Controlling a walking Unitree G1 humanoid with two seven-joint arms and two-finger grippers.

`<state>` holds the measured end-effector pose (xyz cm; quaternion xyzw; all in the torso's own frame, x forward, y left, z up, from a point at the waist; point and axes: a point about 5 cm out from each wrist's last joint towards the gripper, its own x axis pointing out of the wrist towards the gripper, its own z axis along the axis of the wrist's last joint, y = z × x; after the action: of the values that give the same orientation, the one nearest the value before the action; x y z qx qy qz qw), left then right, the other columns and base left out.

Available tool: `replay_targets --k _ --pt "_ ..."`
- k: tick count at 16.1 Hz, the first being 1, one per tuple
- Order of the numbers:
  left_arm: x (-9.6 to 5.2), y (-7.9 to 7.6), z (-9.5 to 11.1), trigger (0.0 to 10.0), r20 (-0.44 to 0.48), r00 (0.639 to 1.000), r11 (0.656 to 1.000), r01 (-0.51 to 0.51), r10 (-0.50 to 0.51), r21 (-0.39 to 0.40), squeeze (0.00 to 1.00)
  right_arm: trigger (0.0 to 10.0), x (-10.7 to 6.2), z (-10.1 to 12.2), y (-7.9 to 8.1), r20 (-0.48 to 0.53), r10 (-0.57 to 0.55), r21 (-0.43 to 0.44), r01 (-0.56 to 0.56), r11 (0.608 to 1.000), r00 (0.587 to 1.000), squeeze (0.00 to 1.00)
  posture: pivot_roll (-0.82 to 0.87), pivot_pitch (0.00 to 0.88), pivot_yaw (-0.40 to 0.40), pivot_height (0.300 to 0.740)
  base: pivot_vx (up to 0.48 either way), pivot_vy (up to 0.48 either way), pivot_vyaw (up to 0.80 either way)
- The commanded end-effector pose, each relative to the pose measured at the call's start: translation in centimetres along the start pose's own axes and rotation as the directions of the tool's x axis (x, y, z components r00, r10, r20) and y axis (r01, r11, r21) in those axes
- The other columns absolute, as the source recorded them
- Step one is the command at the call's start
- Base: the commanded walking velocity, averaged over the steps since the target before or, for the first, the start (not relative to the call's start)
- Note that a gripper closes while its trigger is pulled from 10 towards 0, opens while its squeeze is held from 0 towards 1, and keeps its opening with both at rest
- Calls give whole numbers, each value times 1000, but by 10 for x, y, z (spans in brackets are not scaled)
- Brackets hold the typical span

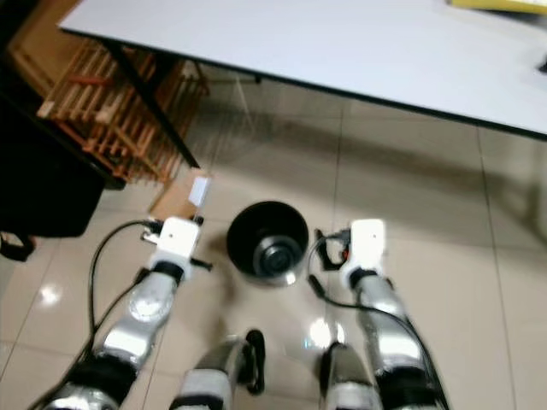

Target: Picking trash to rubbish bin

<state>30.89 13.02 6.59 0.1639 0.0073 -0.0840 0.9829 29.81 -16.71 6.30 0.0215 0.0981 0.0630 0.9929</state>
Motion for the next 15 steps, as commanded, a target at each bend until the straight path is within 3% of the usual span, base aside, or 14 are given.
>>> replay_targets --k 1,15 --pt "-5 2 -9 10000 -33 999 1000 5 -5 17 0 10000 -2 -7 3 -24 1 17 -1 1000 1000 0 79 333 109 740 247 0 0" --pt "-6 1 -9 10000 -34 999 1000 11 -11 17 0 10000 -2 -7 5 -19 7 20 -7 1000 1000 0 77 335 110 740 254 0 0"
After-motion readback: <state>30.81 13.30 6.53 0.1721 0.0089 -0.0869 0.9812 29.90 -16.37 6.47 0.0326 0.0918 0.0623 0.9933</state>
